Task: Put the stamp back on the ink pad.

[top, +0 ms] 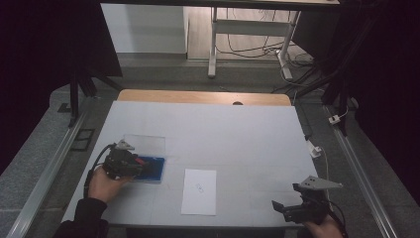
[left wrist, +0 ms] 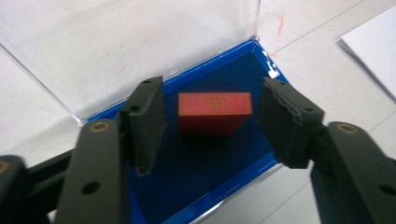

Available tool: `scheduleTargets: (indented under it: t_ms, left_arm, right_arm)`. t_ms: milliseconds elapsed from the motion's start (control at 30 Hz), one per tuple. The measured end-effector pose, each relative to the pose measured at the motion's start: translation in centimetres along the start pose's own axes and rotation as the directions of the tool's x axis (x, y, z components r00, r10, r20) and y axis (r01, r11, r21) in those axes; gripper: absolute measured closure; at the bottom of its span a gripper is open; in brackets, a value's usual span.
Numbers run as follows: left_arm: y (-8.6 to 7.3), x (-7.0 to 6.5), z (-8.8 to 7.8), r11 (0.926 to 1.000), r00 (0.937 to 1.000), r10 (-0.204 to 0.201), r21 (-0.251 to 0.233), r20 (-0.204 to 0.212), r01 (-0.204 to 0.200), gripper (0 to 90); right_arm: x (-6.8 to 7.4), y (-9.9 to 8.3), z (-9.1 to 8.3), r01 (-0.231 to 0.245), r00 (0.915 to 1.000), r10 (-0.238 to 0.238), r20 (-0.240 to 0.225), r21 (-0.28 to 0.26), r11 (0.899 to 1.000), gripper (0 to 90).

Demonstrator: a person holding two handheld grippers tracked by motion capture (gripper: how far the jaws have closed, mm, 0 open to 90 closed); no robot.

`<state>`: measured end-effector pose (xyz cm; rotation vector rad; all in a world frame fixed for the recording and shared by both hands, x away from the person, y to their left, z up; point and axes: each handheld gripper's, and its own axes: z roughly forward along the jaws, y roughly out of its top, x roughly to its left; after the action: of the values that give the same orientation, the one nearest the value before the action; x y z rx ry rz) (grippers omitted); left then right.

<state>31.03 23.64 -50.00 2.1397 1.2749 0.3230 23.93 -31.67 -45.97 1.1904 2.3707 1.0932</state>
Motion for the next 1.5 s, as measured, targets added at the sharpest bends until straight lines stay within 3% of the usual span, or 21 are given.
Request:
scheduleTargets:
  t_ms: [333,567,700,933,1200,1500]
  left_arm:
    - [0.1,-0.1,-0.5,0.9989,1.0,0.003,-0.046,-0.002,-0.003,22.2]
    - [0.3,-0.4,-1.1,0.9962,0.9996,-0.022,-0.084,0.019,0.023,8.3]
    - [0.6,-1.1,-1.2,0.9982,1.0,-0.009,-0.059,-0.004,0.009,4.9]
    - [0.8,-2.0,-1.9,0.9954,0.9979,0.001,-0.095,0.065,0.005,1.2]
    - [0.7,-2.9,-3.2,0.9884,0.9897,0.022,-0.152,0.141,-0.001,0.0]
    - [-0.6,-3.5,-4.7,0.9859,0.9873,0.041,-0.167,0.154,-0.015,0.0]
  right_arm:
    - [0.0,0.0,0.0,0.0,1.0,0.0,-0.001,-0.001,1.0,0.0]
    - [0.0,0.0,0.0,0.0,1.0,0.0,-0.002,-0.002,1.0,0.0]
    - [0.0,0.0,0.0,0.0,1.0,0.0,-0.001,-0.002,1.0,0.0]
    - [0.0,0.0,0.0,-0.002,1.0,0.002,0.001,-0.003,1.0,0.0]
    - [0.0,0.0,0.0,-0.003,1.0,0.003,0.001,-0.004,1.0,0.0]
    - [-0.1,0.0,-0.1,-0.007,1.0,0.007,0.001,-0.003,1.0,0.0]
